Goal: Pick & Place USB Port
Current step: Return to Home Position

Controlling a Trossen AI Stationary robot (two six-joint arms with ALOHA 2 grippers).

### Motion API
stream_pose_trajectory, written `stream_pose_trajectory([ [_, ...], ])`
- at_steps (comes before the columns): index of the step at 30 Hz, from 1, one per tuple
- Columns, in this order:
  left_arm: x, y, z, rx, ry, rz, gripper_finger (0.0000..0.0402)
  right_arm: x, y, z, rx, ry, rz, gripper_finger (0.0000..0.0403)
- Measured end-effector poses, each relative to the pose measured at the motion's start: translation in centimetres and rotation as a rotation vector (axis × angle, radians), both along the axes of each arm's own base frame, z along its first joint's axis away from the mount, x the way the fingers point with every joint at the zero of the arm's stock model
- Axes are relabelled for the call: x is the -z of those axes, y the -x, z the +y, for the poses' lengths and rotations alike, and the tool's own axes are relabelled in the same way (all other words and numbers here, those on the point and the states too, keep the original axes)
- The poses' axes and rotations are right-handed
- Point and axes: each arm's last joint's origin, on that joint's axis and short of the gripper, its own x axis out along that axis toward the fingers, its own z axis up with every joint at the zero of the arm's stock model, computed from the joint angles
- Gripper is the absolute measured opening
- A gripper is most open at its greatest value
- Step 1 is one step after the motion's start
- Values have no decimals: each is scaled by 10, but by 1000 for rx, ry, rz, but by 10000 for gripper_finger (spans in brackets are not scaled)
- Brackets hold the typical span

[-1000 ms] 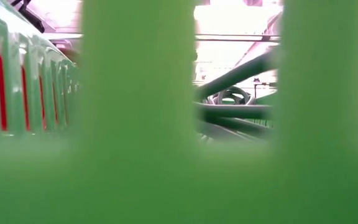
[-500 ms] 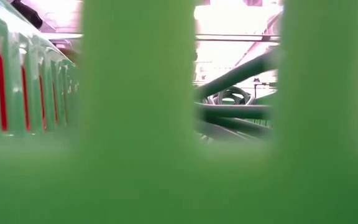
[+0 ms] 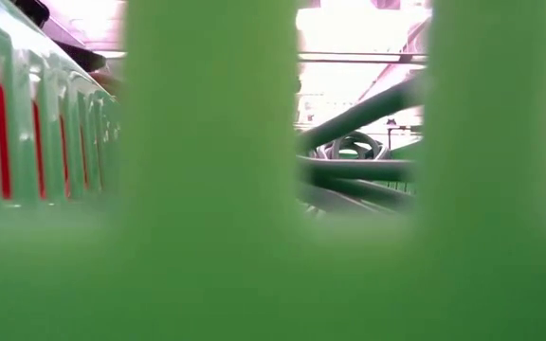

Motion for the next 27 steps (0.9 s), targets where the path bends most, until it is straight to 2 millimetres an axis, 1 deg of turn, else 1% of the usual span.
stream_pose_trajectory([
  [4,0,0,-2,54,-39,2,0,3,0,1,-23,-15,28,0],
  [9,0,0,-1,37,-56,1,0,3,0,-1,51,-36,26,0],
  [12,0,0,-1,30,-69,1,0,3,0,-3,93,-78,19,0],
  [18,0,0,-1,30,-160,2,0,3,0,-3,101,-106,16,1],
  [27,0,0,-1,34,-142,1,1,3,0,-3,101,-106,16,1],
])
